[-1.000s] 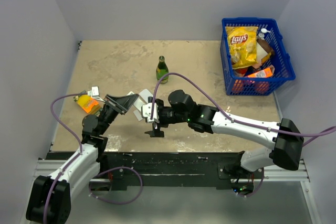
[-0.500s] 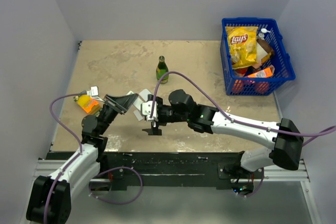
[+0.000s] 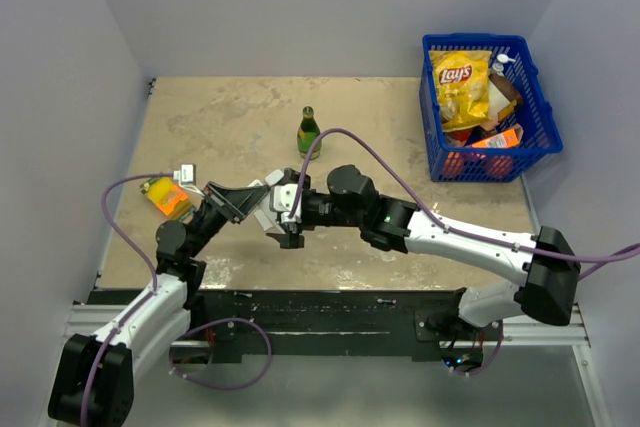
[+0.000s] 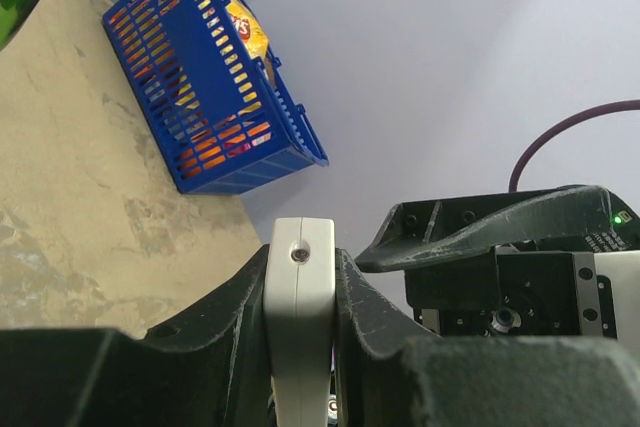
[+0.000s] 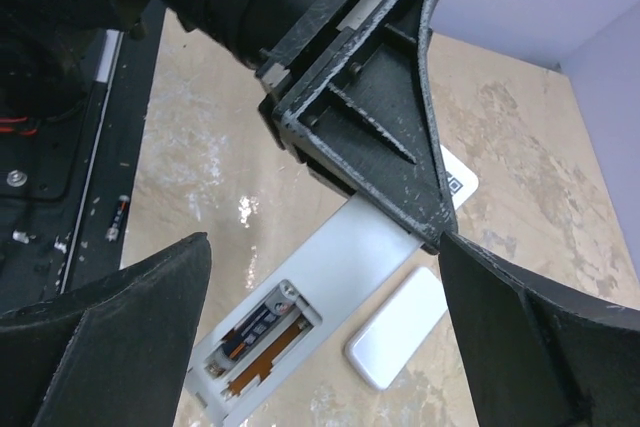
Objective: Load the batteries into the remote control
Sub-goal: Load the battery into the remote control.
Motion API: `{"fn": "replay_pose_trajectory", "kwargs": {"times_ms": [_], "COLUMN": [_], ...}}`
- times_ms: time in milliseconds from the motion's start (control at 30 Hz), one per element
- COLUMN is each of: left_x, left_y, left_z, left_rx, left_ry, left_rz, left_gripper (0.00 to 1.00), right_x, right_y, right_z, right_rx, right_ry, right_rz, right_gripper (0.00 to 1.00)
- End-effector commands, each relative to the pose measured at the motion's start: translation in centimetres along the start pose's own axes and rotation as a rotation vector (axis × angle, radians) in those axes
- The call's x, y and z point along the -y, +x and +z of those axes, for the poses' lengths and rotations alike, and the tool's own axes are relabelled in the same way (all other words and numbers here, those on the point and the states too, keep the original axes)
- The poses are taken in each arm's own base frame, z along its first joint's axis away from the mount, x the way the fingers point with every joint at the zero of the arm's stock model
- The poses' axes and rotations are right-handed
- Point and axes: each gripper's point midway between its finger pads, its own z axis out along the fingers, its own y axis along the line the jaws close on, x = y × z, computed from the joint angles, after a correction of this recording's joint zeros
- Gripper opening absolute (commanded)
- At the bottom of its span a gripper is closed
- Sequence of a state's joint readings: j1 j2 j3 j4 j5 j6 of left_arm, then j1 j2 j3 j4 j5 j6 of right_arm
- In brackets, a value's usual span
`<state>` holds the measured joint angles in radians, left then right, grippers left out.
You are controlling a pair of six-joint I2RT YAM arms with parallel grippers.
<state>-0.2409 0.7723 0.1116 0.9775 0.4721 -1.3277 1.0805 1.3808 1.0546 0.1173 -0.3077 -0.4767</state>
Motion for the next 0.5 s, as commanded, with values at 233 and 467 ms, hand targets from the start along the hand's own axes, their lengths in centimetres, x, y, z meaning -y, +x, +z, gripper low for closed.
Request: {"fn": "replay_pose_trajectory", "kwargs": {"times_ms": [233, 467], "left_x": [2.2, 2.2], "left_y": [-0.9, -0.8], "left_z": [1.2, 1.2], "left_rx": [-0.012, -0.018], "left_ry": [0.041, 0.031], "left_rz": [0.011, 0.017], "left_gripper": [0.00, 0.00], "right_x": [-2.3, -3.5], "right_y": [-1.3, -0.1], "right_z": [-3.5, -2.7], "right_rx": [-0.012, -0.061], "right_ry": [-0.149, -0.233], "right_rz": [-0.146, -0.183], "right_gripper": [0.93, 0.94]}}
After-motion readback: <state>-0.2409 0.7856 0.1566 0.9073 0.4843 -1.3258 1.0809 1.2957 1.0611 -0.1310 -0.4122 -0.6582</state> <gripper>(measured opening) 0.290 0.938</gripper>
